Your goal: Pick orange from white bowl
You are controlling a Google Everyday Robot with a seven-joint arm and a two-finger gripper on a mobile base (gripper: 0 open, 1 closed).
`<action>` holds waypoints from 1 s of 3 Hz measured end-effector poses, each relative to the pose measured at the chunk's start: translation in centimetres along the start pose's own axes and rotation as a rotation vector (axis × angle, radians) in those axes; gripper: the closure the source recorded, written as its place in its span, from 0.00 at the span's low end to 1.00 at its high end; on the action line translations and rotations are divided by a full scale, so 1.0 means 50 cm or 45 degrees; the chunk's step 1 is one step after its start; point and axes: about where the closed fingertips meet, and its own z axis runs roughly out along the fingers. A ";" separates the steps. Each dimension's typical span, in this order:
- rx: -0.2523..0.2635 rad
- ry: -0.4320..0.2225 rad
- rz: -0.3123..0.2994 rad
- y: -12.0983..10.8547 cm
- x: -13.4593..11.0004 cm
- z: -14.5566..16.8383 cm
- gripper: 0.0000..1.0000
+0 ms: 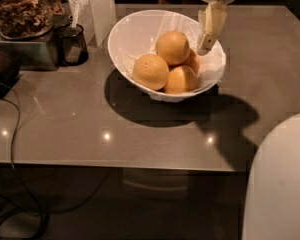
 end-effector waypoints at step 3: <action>-0.103 -0.049 -0.013 -0.041 -0.014 0.145 0.00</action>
Offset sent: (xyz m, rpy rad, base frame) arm -0.0176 0.0190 -0.1048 -0.1309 0.3788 0.1536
